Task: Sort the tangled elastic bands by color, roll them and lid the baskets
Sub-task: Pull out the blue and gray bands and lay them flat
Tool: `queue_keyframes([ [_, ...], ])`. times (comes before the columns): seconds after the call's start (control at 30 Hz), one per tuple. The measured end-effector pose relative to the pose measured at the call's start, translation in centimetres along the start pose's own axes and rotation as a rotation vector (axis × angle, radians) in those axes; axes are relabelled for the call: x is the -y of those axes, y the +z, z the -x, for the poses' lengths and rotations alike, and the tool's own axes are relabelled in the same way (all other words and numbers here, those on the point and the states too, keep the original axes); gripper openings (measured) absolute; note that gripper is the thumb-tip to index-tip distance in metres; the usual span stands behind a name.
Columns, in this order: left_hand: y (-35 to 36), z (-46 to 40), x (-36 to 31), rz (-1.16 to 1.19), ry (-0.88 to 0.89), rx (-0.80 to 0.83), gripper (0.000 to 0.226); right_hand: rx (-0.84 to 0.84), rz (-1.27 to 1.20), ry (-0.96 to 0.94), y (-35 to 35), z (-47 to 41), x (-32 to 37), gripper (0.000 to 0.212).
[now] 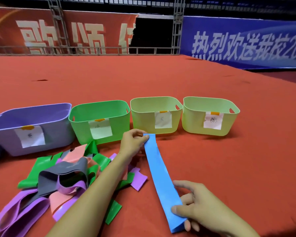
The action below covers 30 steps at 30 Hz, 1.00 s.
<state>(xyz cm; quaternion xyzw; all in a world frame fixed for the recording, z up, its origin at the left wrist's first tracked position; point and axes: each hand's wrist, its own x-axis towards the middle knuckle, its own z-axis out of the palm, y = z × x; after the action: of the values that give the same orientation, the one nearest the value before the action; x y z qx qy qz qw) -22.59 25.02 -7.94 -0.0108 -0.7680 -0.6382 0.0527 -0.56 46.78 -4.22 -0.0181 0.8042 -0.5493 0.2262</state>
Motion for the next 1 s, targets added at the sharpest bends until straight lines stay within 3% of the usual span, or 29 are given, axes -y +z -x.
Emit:
queue_keyframes([
  [0.17,1.1,-1.1,2.2,-0.052,0.068,-0.004,0.015,-0.046,0.05,-0.001,0.0,0.3,0.2,0.075],
  [0.4,1.6,-2.0,3.8,-0.203,0.095,-0.038,0.013,-0.071,0.131,0.035,0.7,-0.9,-0.3,0.05],
  [0.53,1.7,-2.0,3.9,-0.285,0.084,-0.056,0.008,-0.061,0.123,0.058,0.7,-0.9,-0.5,0.047],
  [0.77,1.4,-2.0,3.7,-0.18,0.029,-0.031,0.01,-0.049,0.107,0.1,0.6,-1.1,-0.7,0.049],
  [1.0,2.0,-1.4,3.1,-0.478,0.083,-0.067,0.015,-0.104,0.379,0.091,0.6,-0.6,-0.2,0.05],
])
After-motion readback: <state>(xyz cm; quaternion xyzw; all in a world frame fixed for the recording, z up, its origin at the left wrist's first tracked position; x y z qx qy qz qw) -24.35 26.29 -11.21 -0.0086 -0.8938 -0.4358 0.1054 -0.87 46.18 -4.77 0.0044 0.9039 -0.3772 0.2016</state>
